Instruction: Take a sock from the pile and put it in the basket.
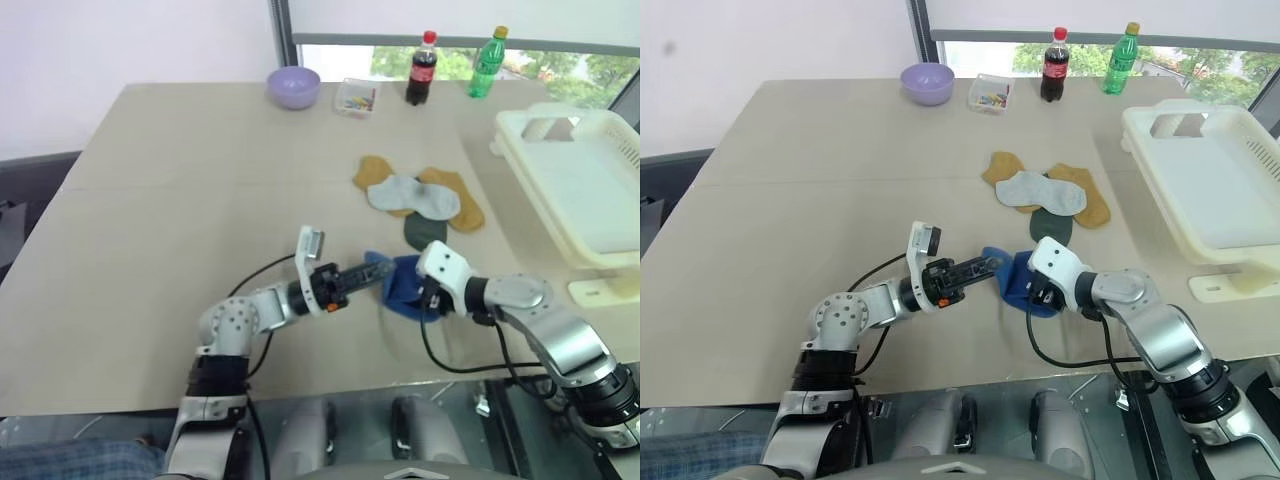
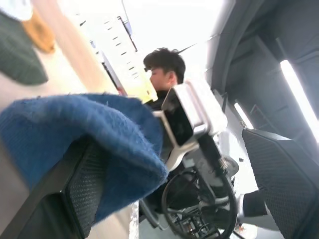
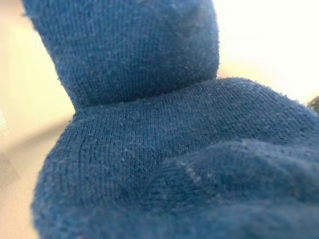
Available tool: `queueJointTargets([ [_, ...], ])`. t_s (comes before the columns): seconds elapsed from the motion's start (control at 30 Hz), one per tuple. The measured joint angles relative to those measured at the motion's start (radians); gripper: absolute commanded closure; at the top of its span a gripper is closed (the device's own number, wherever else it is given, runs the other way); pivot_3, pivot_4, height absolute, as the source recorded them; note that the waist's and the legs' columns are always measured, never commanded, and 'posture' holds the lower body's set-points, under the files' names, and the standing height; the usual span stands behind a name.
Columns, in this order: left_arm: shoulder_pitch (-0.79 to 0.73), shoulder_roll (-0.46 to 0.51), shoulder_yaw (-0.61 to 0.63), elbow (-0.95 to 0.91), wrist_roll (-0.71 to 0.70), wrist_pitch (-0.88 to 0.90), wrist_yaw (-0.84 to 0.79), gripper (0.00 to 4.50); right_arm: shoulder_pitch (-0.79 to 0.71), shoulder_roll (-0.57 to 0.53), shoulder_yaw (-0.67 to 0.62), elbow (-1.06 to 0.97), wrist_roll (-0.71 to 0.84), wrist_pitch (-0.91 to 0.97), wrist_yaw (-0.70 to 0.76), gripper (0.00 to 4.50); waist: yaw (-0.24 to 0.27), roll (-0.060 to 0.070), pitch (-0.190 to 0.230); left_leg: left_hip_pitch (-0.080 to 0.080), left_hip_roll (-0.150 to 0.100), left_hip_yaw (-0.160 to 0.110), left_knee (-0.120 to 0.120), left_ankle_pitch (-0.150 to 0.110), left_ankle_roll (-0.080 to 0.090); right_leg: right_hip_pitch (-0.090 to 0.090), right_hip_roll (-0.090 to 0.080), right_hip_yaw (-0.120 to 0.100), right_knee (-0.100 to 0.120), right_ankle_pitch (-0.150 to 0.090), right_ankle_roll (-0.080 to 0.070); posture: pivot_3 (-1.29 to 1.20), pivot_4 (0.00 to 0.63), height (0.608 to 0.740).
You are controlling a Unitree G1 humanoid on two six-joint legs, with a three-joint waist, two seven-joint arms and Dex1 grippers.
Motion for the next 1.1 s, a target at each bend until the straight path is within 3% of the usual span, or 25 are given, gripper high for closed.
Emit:
queueJointTargets([
  [0.4,-0.056,-0.013,-0.092,0.076,0.06,-0.036,-0.06,0.06,-0.005,-0.007,0.001,-0.021,0.001,0.027,0.005,2.16,0.0,0.0,0.0,0.0,0.0,0.0,0.0,0.0,0.0,0.0,0.001,0.0,0.0,0.0,0.0,0.0,0.15,0.733],
  [0.5,-0.066,-0.015,-0.119,0.111,0.085,-0.053,-0.089,0.0,0.001,-0.016,-0.011,-0.044,0.022,0.052,0.016,1.45,0.002,0.0,0.0,-0.001,0.0,0.0,0.0,0.0,0.0,0.0,0.001,0.0,0.0,0.0,0.0,0.0,0.15,0.733],
  [0.6,-0.078,-0.021,-0.136,0.146,0.106,-0.07,-0.116,0.0,0.017,-0.047,-0.025,-0.09,0.053,0.087,0.032,0.14,0.001,0.0,0.0,-0.001,0.0,0.0,0.0,0.0,0.0,0.0,0.001,0.0,0.0,0.0,0.0,0.0,0.15,0.733],
  [0.63,-0.084,-0.024,-0.139,0.154,0.115,-0.074,-0.125,0.0,0.025,-0.055,-0.029,-0.104,0.058,0.095,0.033,0.05,0.001,0.0,0.0,-0.001,0.0,0.0,0.0,0.0,0.0,0.0,0.001,0.0,0.0,0.0,0.0,0.0,0.15,0.733],
  [0.83,-0.097,-0.036,-0.165,0.18,0.141,-0.086,-0.155,0.0,0.071,-0.14,-0.059,-0.167,0.071,0.119,0.039,0.05,0.003,0.0,0.001,-0.001,0.0,0.0,0.0,0.0,0.0,0.0,0.001,0.0,0.0,0.0,0.0,0.0,0.15,0.733],
  [1.1,-0.099,-0.035,-0.177,0.182,0.158,-0.085,-0.19,0.0,0.223,-0.202,-0.413,-0.252,0.296,0.274,0.092,0.05,0.001,-0.001,0.001,-0.001,0.0,-0.001,0.001,0.0,0.001,0.0,0.001,0.0,0.0,0.0,0.0,0.0,0.15,0.733],
])
